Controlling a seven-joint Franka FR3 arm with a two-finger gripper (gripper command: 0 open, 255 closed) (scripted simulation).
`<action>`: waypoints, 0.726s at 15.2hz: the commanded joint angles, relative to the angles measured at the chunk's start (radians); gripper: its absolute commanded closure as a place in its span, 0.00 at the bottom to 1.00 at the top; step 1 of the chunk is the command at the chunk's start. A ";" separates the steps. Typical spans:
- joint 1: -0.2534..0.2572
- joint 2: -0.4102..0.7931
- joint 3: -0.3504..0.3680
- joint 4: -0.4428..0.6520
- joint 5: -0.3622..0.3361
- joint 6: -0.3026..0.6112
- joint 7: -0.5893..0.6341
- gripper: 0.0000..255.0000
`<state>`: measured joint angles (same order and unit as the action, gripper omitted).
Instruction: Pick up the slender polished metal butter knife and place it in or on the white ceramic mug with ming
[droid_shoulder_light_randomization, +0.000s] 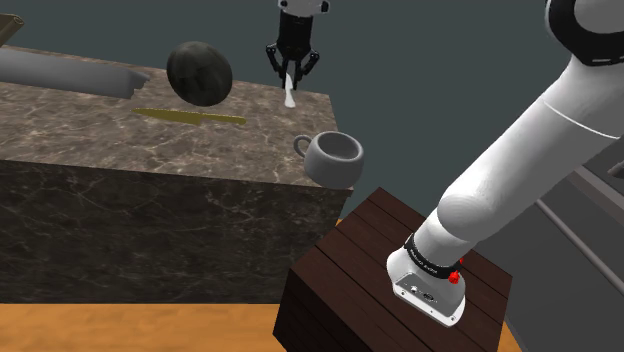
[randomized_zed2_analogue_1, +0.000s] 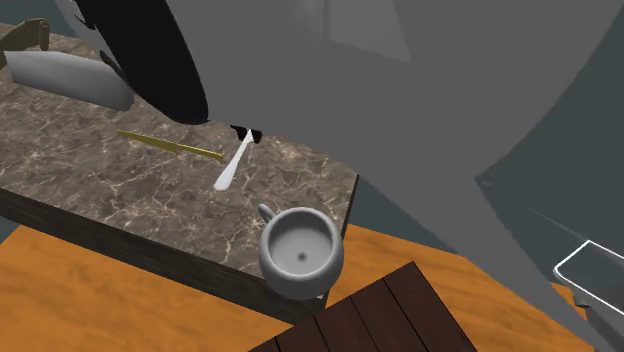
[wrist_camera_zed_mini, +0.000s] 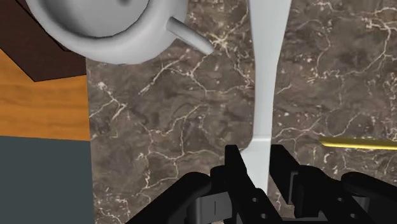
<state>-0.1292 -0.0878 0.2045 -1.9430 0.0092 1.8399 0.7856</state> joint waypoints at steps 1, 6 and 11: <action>-0.002 -0.081 -0.006 -0.090 0.016 0.010 -0.015 1.00; 0.006 -0.287 -0.023 -0.279 0.050 -0.005 -0.042 1.00; 0.022 -0.499 -0.043 -0.439 0.072 -0.056 -0.063 1.00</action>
<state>-0.1104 -0.5331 0.1681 -2.3423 0.0768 1.7986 0.7299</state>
